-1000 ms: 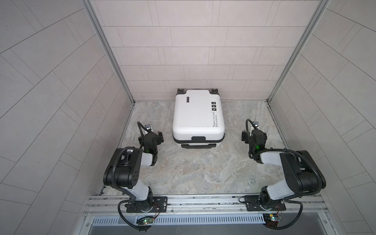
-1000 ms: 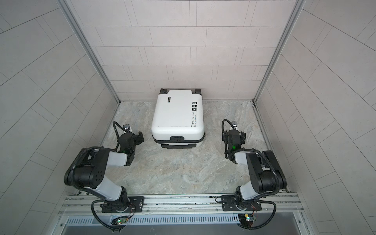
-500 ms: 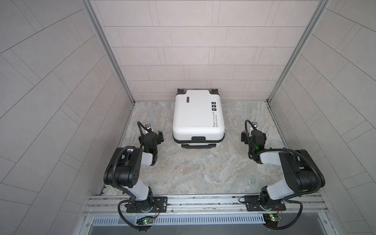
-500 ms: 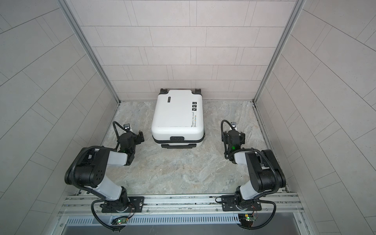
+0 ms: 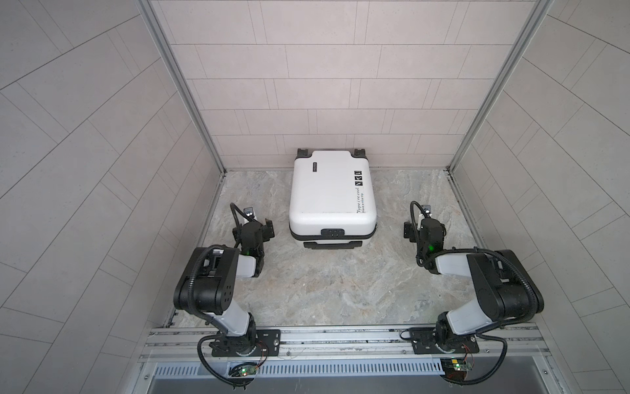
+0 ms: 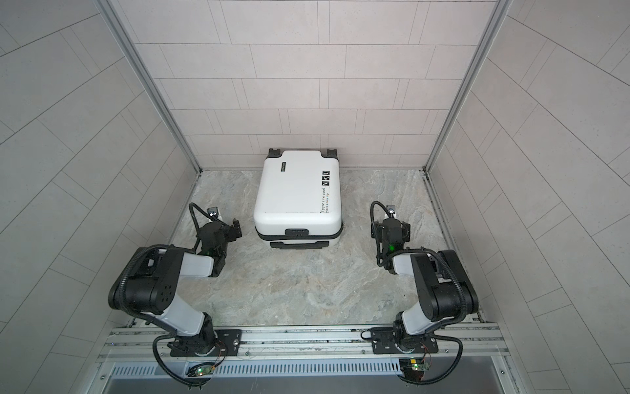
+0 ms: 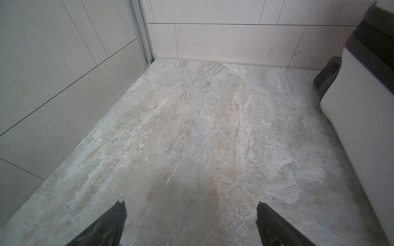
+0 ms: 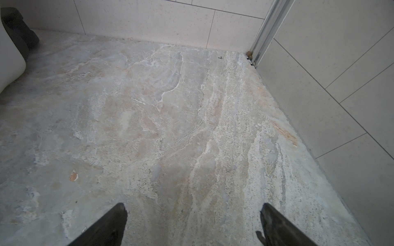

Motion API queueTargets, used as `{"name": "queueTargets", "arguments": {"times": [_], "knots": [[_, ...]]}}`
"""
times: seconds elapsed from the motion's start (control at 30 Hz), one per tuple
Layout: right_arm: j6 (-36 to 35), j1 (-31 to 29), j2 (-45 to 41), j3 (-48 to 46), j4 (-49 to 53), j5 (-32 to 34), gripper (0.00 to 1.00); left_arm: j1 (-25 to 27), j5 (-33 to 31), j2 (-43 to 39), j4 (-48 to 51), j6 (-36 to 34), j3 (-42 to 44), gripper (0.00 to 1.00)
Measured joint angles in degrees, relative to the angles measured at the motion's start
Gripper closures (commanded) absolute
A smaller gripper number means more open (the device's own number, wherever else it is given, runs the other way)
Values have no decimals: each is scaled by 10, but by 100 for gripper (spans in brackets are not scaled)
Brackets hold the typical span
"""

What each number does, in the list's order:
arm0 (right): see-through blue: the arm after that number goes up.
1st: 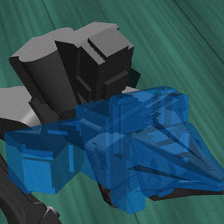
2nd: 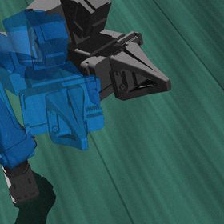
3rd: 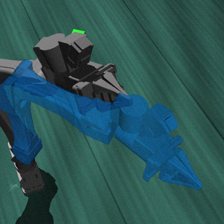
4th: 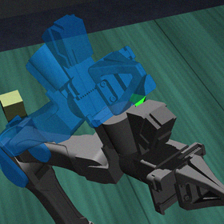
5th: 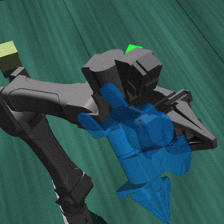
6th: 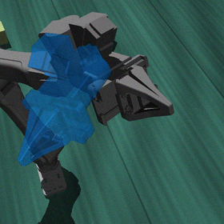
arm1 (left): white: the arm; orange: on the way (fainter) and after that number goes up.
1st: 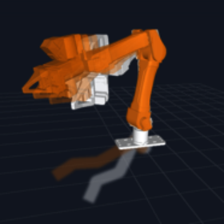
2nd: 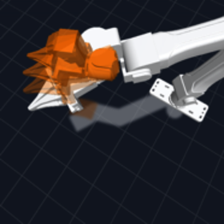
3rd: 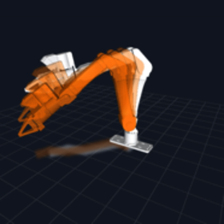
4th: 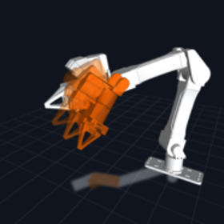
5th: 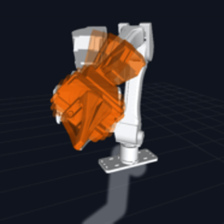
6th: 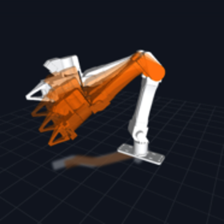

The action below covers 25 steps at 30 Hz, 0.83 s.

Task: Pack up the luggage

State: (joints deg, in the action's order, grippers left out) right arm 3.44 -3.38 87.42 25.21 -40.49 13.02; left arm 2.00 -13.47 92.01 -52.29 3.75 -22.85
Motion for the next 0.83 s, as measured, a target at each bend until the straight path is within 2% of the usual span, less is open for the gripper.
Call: {"name": "queueTargets", "arguments": {"times": [0.83], "knots": [[0, 0, 0, 0, 0, 0, 0, 4, 4, 0, 4, -9, -1, 0]]}}
